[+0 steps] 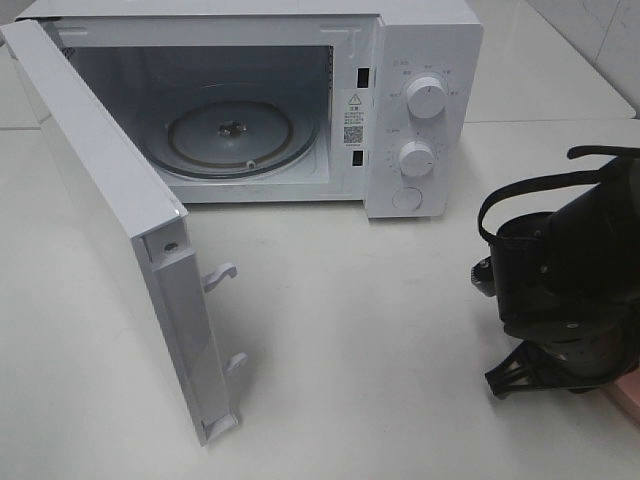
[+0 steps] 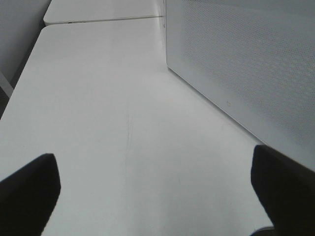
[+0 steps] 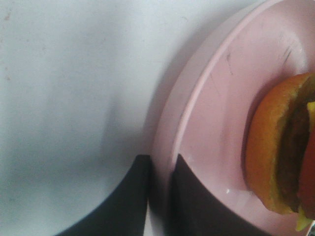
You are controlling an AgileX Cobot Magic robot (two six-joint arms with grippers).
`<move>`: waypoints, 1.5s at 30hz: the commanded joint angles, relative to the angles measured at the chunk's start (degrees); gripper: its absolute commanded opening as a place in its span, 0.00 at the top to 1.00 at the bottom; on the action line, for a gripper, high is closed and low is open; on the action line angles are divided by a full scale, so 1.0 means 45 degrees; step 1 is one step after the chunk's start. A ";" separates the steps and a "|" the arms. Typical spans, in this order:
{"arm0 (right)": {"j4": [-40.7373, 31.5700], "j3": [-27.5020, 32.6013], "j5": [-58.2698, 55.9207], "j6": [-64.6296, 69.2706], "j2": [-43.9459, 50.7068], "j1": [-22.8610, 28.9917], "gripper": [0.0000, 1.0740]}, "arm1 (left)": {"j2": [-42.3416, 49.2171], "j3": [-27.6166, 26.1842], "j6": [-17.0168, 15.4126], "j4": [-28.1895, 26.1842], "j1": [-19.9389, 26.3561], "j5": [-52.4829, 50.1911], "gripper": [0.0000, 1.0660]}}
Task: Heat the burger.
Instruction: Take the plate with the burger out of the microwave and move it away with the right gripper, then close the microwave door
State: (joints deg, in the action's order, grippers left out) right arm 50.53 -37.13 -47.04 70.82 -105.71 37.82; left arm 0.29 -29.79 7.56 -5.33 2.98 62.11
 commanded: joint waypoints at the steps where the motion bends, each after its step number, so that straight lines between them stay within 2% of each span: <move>1: 0.0306 -0.0025 -0.0700 -0.0076 -0.0013 -0.0051 0.83 | 0.0216 0.0038 -0.0038 -0.0025 0.0025 -0.0166 0.08; 4: 0.0089 -0.0025 -0.0598 -0.0318 0.0013 -0.0051 0.77 | 0.0216 0.0038 -0.0038 -0.0025 0.0025 -0.0166 0.08; 6: -0.0306 -0.0025 -0.0458 -0.1082 0.0306 -0.0038 0.66 | 0.0216 0.0038 -0.0038 -0.0025 0.0025 -0.0166 0.08; 7: -0.0306 -0.0025 -0.0458 -0.1082 0.0306 -0.0038 0.66 | 0.0216 0.0038 -0.0038 -0.0025 0.0025 -0.0166 0.08; 8: -0.0560 -0.0025 -0.0458 -0.1401 0.0726 -0.0025 0.58 | 0.0216 0.0038 -0.0038 -0.0025 0.0025 -0.0166 0.08; 9: -0.0560 -0.0025 -0.0458 -0.1401 0.0726 -0.0025 0.58 | 0.0216 0.0038 -0.0038 -0.0025 0.0025 -0.0166 0.08; 11: -0.1070 -0.0025 -0.0484 -0.2088 0.1655 -0.0025 0.50 | 0.0216 0.0038 -0.0038 -0.0025 0.0025 -0.0166 0.08; 17: -0.2343 -0.0025 -0.0484 -0.4062 0.3616 -0.0025 0.42 | 0.0216 0.0038 -0.0038 -0.0025 0.0025 -0.0166 0.08; 26: -0.5908 -0.0025 -0.0624 -0.9931 0.7983 -0.0025 0.28 | 0.0216 0.0038 -0.0038 -0.0025 0.0025 -0.0166 0.08; 35: -0.7576 -0.0025 -0.1693 -1.2643 1.1077 -0.0025 0.28 | 0.0216 0.0038 -0.0038 -0.0025 0.0025 -0.0166 0.08; 37: -0.8174 -0.0025 -0.2343 -1.3203 1.2440 -0.0025 0.29 | 0.0216 0.0038 -0.0038 -0.0025 0.0025 -0.0166 0.08; 43: -0.8493 -0.0013 -0.3018 -1.3522 1.3738 -0.0025 0.29 | 0.0216 0.0038 -0.0038 -0.0025 0.0025 -0.0166 0.08; 45: -0.8633 -0.0013 -0.3463 -1.3726 1.5432 -0.0025 0.29 | 0.0216 0.0038 -0.0038 -0.0025 0.0025 -0.0166 0.08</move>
State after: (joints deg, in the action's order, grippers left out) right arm 12.09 -37.13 -60.79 10.26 -40.85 37.82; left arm 0.29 -29.79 7.56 -5.33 2.98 62.11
